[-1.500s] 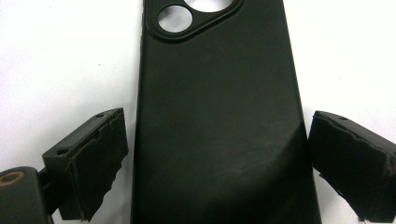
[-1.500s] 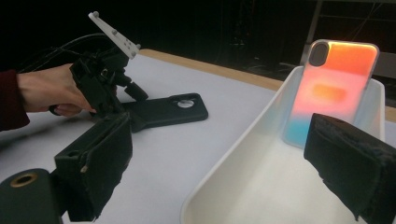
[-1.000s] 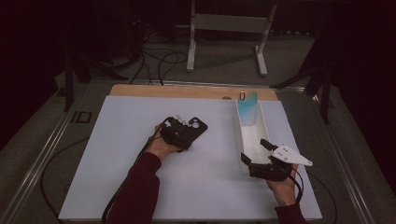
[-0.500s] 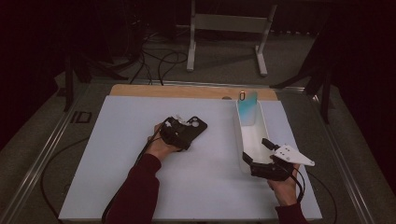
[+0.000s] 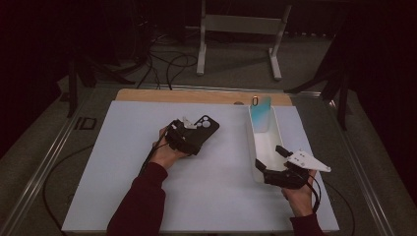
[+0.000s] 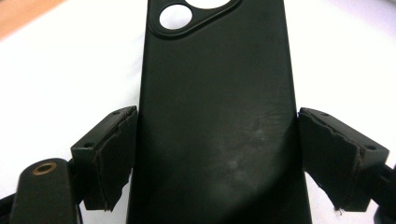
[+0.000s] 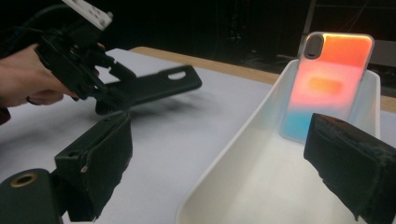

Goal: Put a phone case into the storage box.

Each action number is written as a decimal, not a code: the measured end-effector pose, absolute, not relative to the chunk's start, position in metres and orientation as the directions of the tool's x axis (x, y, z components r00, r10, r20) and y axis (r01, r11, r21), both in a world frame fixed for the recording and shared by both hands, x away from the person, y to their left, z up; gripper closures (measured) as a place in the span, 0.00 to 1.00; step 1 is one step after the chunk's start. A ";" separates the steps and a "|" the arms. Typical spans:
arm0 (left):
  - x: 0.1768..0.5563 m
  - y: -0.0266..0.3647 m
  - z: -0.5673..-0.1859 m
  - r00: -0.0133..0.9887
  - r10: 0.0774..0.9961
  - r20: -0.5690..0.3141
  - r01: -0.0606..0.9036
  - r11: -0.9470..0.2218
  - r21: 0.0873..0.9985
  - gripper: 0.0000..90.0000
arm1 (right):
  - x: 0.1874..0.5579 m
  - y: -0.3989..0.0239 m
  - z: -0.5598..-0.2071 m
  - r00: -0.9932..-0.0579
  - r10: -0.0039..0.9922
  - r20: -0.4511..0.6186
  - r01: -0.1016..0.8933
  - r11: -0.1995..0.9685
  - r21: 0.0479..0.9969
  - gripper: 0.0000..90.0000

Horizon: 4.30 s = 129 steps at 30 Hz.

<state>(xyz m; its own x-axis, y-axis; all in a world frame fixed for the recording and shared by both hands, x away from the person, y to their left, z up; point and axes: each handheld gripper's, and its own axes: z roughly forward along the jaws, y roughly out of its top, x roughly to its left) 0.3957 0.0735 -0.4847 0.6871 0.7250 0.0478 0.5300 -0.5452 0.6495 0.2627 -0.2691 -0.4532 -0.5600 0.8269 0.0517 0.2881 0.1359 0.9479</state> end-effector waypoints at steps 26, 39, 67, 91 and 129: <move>0.362 0.070 -0.450 0.722 0.686 0.090 0.412 -0.531 0.741 0.18 | 0.266 -0.268 -0.449 -0.554 0.826 0.108 0.340 0.105 0.935 0.09; 0.347 0.069 -0.443 0.745 0.659 0.102 0.370 -0.535 0.759 0.18 | 0.267 -0.270 -0.447 -0.550 0.824 0.138 0.366 0.089 0.926 0.09; 0.319 0.054 -0.429 0.808 0.571 0.147 0.253 -0.561 0.788 0.18 | 0.280 -0.255 -0.433 -0.580 0.806 0.113 0.364 0.132 0.922 0.09; 0.305 0.026 -0.417 0.862 0.479 0.167 0.155 -0.562 0.812 0.17 | 0.287 -0.231 -0.417 -0.630 0.757 0.172 0.386 0.113 0.916 0.10; 0.304 0.004 -0.426 0.887 0.444 0.128 0.167 -0.565 0.808 0.17 | 0.287 -0.212 -0.409 -0.683 0.669 0.293 0.449 0.069 0.891 0.90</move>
<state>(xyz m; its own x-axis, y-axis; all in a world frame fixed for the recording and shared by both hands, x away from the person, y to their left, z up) 0.3044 0.0044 -0.4257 0.8869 0.4441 0.1277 0.1665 -0.5649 0.8082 0.2869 -0.2119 -0.4092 -0.6830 0.6690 0.2931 0.4494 0.0685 0.8907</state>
